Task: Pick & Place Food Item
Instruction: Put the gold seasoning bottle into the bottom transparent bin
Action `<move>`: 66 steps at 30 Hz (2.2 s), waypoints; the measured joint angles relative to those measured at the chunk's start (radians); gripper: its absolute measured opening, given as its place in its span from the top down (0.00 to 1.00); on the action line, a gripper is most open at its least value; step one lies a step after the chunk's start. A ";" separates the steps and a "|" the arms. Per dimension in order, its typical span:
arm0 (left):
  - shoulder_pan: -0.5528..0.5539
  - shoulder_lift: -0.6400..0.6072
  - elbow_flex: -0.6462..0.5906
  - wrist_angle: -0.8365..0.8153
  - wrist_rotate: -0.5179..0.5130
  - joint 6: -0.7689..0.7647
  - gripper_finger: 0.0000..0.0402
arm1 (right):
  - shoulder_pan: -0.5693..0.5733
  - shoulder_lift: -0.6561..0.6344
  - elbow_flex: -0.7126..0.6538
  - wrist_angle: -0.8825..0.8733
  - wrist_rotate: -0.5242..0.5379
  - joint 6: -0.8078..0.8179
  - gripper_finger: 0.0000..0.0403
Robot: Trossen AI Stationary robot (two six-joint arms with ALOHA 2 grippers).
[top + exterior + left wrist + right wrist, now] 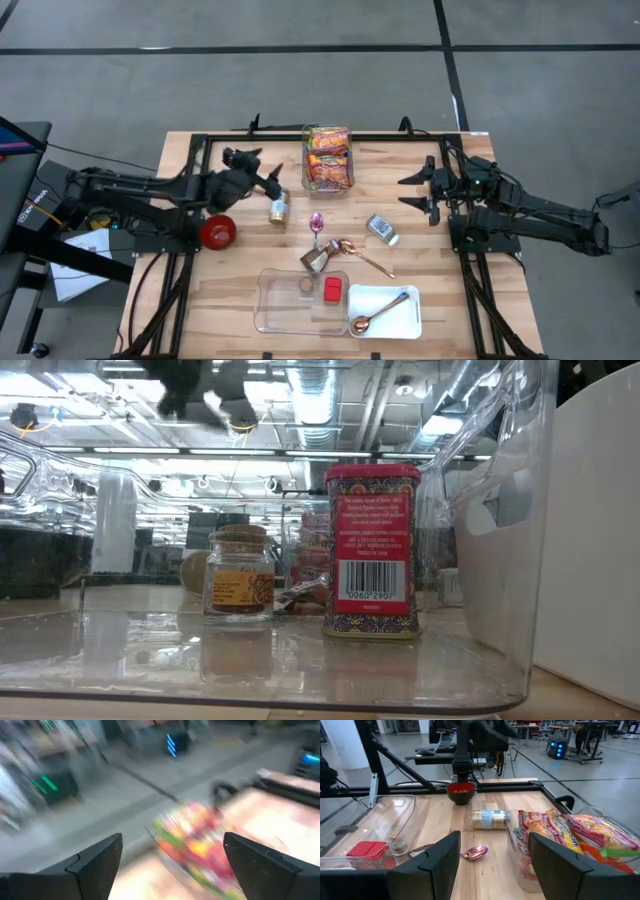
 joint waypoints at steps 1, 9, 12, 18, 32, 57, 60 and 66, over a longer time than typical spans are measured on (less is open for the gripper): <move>0.035 0.002 0.000 -0.055 0.084 -0.078 0.15 | 0.000 0.000 0.000 0.001 -0.002 0.000 0.44; 0.185 0.081 0.000 -0.207 0.279 -0.315 0.15 | 0.000 0.000 0.000 0.003 -0.005 0.000 0.44; 0.192 0.154 0.000 -0.206 0.379 -0.372 0.15 | 0.000 0.000 0.000 0.002 -0.005 0.000 0.44; 0.193 0.322 -0.001 -0.234 0.507 -0.450 0.15 | 0.000 0.000 0.000 0.002 -0.006 0.000 0.44; 0.263 0.429 -0.001 -0.254 0.692 -0.464 0.02 | 0.001 0.000 0.000 0.001 -0.034 0.001 0.44; 0.376 0.564 -0.001 -0.227 0.824 -0.487 0.25 | 0.001 0.000 0.000 0.003 -0.057 0.003 0.44; 0.376 0.564 -0.001 -0.221 0.814 -0.482 0.31 | 0.001 0.000 0.000 0.003 -0.057 0.003 0.44; 0.376 0.552 -0.003 -0.223 0.804 -0.461 0.30 | 0.001 0.000 0.000 0.003 -0.057 0.003 0.44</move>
